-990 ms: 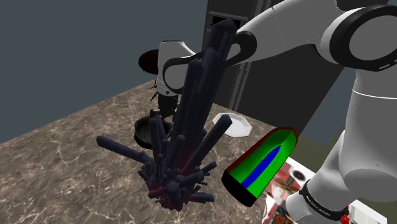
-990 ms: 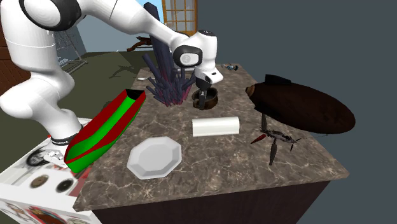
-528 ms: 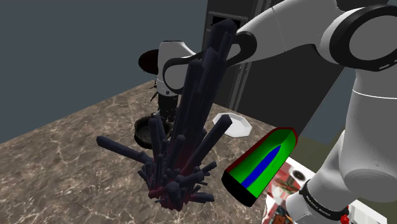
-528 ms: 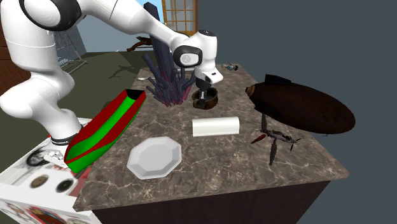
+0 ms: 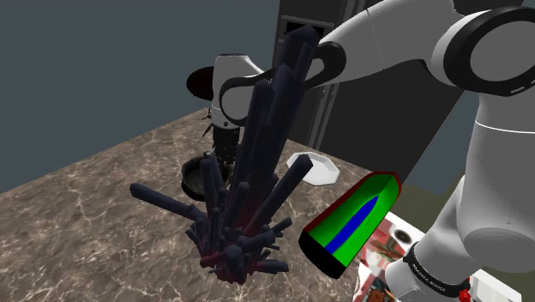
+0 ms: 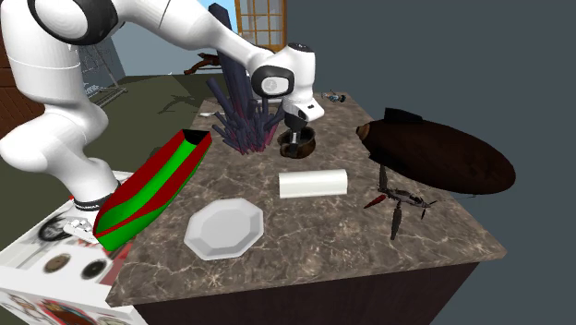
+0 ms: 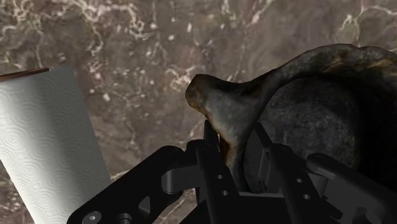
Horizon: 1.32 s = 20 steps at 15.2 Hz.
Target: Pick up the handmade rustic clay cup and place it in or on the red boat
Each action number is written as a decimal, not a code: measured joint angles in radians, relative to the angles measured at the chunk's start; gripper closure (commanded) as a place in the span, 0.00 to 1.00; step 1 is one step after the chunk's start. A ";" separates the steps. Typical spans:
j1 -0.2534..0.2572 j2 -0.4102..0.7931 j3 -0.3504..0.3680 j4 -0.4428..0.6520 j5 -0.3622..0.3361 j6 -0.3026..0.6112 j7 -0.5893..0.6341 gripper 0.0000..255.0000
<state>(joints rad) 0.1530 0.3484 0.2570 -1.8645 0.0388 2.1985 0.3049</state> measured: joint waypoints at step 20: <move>-0.007 -0.098 0.009 0.122 0.019 -0.224 0.008 1.00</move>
<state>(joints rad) 0.1462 0.2505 0.2663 -1.7421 0.0579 1.9740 0.3130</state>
